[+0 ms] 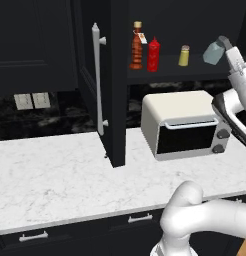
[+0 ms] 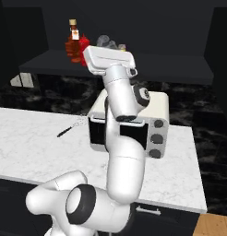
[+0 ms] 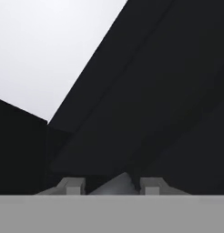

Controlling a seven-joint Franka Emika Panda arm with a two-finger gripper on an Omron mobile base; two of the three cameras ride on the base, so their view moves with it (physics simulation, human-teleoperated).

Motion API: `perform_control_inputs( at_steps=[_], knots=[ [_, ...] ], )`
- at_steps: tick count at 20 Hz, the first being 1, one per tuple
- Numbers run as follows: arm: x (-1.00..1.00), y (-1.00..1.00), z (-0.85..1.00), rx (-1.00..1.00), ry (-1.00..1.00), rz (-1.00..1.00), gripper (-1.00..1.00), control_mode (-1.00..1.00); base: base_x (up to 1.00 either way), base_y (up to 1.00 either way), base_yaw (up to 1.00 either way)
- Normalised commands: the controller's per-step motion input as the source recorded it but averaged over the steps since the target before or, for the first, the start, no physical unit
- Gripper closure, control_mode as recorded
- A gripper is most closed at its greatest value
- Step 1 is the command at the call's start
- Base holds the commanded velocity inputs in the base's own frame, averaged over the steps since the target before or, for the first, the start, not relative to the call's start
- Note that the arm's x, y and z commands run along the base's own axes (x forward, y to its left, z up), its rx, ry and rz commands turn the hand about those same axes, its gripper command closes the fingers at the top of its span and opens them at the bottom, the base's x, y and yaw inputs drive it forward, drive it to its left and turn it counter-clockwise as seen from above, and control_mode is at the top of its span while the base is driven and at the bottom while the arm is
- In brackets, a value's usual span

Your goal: Put the shaker and condiment bottle from the counter next to their counterparts in the cabinet.

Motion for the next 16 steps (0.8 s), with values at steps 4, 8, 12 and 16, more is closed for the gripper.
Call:
perform_control_inputs(
  at_steps=[4,8,12,16],
  knots=[
    [0.00,-0.25,-0.17,-0.39,0.00,0.03,1.00,-1.00,0.00,0.00,0.00],
    [0.00,0.00,0.09,-0.13,-0.13,0.04,1.00,-1.00,0.00,0.00,0.00],
    [0.00,-0.01,0.03,-0.03,-0.11,0.05,1.00,-1.00,0.00,0.00,0.00],
    [0.03,-0.28,-0.21,-0.17,-0.02,0.09,1.00,-1.00,0.00,0.00,0.00]
  ],
)
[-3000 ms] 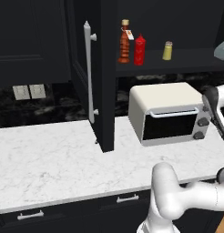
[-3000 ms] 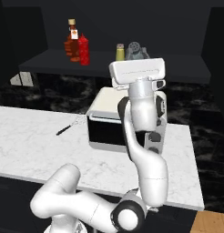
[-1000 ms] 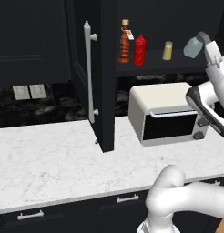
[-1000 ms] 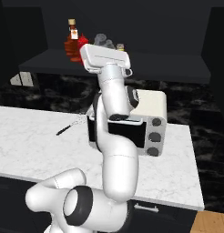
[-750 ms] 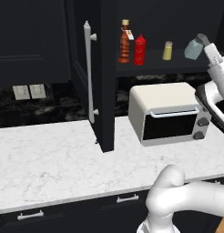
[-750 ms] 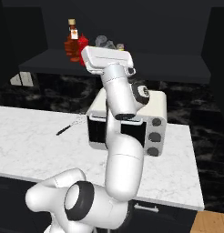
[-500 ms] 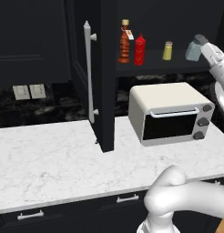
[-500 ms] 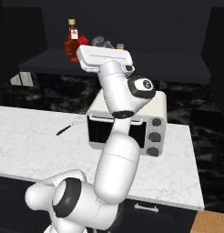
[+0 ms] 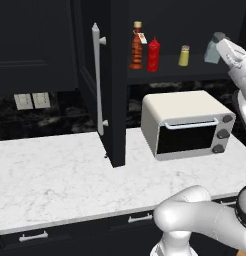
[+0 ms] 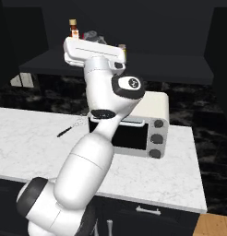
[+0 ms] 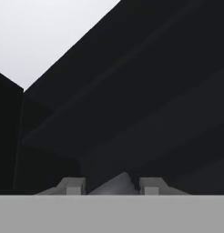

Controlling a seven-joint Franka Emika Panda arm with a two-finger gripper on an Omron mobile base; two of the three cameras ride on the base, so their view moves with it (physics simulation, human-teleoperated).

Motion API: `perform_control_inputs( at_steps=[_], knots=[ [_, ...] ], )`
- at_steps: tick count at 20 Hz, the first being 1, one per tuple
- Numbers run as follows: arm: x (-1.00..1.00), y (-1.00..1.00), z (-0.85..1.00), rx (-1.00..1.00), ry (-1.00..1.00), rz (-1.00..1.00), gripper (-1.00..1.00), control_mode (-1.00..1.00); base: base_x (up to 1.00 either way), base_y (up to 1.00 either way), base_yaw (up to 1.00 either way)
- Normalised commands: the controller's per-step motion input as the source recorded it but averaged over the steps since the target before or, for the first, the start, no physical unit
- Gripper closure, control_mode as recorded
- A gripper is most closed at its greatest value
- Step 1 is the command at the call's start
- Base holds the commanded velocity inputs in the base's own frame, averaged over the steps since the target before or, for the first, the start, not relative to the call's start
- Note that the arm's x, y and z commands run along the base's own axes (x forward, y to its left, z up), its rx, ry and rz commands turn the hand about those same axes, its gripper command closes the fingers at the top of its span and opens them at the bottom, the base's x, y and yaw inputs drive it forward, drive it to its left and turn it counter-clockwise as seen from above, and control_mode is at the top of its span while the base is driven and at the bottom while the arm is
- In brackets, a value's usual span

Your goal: Put the shaker and condiment bottle from the counter next to their counterparts in the cabinet.

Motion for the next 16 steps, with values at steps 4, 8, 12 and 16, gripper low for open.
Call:
perform_control_inputs(
  at_steps=[4,8,12,16],
  knots=[
    [0.00,-0.31,-0.51,-0.35,0.06,0.09,1.00,-1.00,0.00,0.00,0.00],
    [0.00,-0.18,-0.13,-0.13,0.03,0.03,1.00,-1.00,0.00,0.00,0.00],
    [0.00,-0.37,0.01,0.00,-0.10,0.07,1.00,-1.00,0.00,0.00,0.00],
    [0.00,-0.40,0.08,-0.02,-0.02,0.01,1.00,-1.00,0.00,0.00,0.00]
  ],
)
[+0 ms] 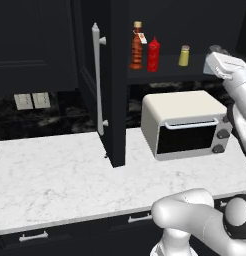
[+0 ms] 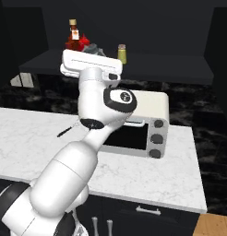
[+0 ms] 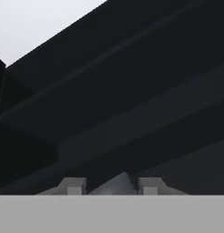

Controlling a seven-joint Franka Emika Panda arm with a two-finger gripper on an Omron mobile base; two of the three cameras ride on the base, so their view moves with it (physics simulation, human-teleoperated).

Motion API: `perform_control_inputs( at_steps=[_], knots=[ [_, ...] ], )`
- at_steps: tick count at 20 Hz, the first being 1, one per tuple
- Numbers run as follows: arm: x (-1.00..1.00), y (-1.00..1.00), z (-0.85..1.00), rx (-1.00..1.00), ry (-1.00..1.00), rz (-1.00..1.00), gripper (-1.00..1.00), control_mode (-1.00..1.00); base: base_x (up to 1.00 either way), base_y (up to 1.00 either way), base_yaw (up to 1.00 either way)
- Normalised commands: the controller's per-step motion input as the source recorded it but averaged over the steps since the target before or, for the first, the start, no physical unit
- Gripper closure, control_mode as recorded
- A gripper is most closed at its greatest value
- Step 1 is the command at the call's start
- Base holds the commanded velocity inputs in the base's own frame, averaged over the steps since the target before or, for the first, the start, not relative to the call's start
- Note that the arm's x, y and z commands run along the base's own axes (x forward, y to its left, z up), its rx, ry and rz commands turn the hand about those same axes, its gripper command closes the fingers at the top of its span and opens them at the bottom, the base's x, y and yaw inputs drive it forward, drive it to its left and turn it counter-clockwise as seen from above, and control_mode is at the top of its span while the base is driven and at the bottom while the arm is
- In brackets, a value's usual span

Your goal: Put the shaker and condiment bottle from the counter next to their counterparts in the cabinet.

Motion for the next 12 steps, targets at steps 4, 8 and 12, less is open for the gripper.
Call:
perform_control_inputs(
  at_steps=[4,8,12],
  knots=[
    [0.04,-0.44,-0.06,-0.22,0.05,0.00,1.00,-1.00,0.00,0.00,0.00],
    [0.19,-0.27,-0.24,-0.29,0.23,0.00,1.00,-1.00,0.00,0.00,0.00],
    [0.24,-0.22,0.09,-0.06,0.11,0.02,1.00,-1.00,0.00,0.00,0.00]
  ],
)
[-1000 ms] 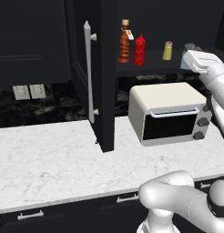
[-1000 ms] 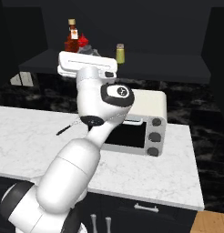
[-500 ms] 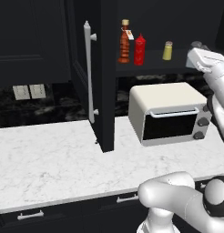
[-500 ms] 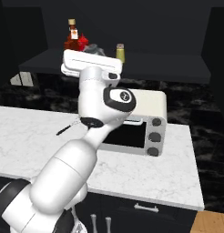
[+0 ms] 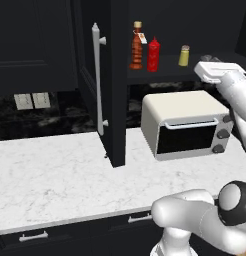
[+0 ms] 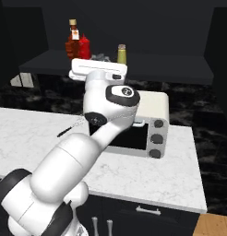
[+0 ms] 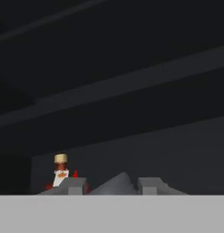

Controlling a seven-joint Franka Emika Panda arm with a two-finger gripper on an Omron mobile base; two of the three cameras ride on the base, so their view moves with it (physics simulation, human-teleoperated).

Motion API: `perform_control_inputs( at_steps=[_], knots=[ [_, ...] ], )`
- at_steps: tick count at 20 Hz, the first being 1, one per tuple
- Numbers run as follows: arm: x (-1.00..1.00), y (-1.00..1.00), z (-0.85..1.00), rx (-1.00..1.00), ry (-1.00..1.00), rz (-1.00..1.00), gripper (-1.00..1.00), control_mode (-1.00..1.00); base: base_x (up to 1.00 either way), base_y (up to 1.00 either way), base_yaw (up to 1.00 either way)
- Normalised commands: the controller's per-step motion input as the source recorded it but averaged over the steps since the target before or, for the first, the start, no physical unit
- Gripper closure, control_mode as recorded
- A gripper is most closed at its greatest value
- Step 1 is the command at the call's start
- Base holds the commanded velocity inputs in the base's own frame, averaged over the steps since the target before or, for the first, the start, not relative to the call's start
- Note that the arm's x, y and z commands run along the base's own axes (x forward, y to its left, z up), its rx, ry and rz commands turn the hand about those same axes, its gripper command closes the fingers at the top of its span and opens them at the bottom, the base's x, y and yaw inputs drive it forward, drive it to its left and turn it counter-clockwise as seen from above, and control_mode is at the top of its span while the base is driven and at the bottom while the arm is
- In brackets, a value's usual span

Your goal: Put the shaker and condiment bottle from the counter next to their counterparts in the cabinet.

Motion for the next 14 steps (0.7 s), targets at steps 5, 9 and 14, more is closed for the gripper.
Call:
perform_control_inputs(
  at_steps=[5,9,14],
  knots=[
    [0.38,-0.33,0.24,0.00,0.03,0.06,1.00,-1.00,0.00,0.00,0.00],
    [0.56,-0.59,0.10,0.00,0.05,0.02,1.00,-1.00,0.00,0.00,0.00],
    [0.61,-0.63,-0.01,0.00,0.03,0.01,1.00,-1.00,0.00,0.00,0.00]
  ],
)
